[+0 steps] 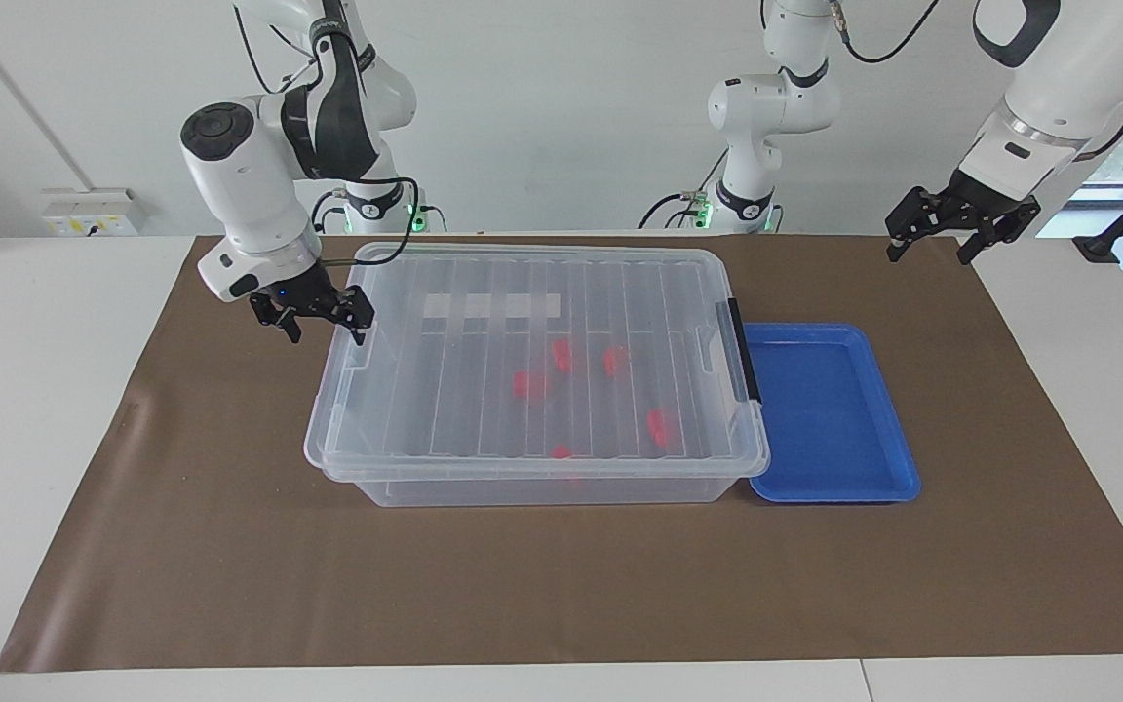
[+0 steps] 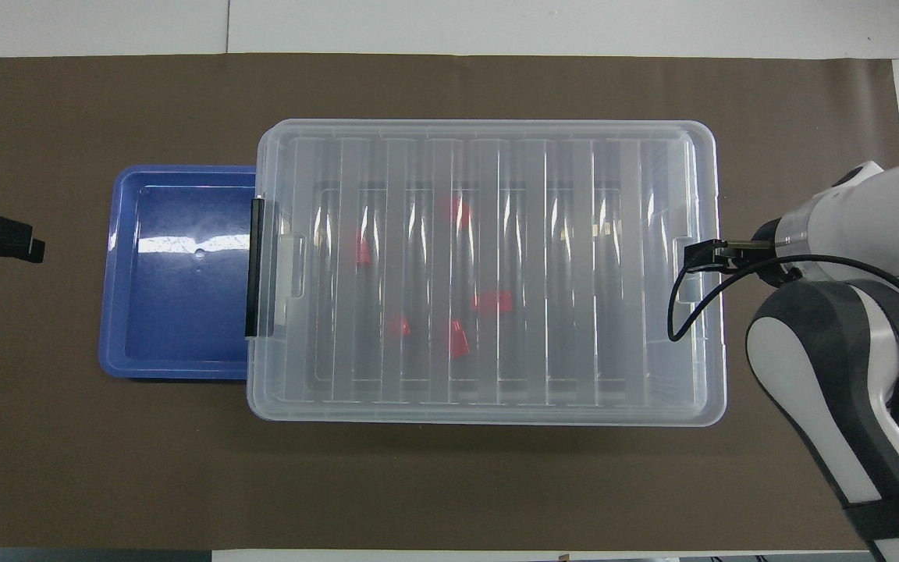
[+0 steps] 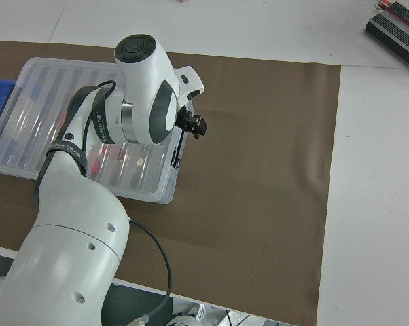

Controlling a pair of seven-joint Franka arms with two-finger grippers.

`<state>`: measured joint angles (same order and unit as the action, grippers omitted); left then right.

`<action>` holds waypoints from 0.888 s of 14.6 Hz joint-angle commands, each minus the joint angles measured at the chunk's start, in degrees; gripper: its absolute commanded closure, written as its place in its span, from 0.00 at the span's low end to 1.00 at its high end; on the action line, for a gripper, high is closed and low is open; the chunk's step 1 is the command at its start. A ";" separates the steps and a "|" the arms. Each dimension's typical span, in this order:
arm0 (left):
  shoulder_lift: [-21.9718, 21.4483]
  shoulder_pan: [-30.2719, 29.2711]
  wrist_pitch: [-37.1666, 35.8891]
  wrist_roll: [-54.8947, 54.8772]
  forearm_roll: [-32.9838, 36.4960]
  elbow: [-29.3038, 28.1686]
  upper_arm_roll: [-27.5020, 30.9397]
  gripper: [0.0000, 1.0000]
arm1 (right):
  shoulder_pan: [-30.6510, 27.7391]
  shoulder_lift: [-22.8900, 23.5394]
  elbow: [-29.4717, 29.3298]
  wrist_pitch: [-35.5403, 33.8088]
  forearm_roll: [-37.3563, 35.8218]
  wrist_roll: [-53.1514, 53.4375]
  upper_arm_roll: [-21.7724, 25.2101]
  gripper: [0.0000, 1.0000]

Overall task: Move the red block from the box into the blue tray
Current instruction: 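Reach the right gripper to the lid edge and slide the lid away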

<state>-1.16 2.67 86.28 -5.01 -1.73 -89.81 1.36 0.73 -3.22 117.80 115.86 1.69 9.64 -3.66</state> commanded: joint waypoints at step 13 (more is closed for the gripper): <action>-0.43 0.67 -0.50 -0.35 1.03 -0.46 0.05 0.00 | -6.87 -0.83 2.70 2.62 0.25 -11.84 -0.29 0.00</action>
<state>-1.16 2.73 86.24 -5.01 -1.73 -89.81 1.16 -4.74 -3.22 119.12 117.21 1.69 0.36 -3.58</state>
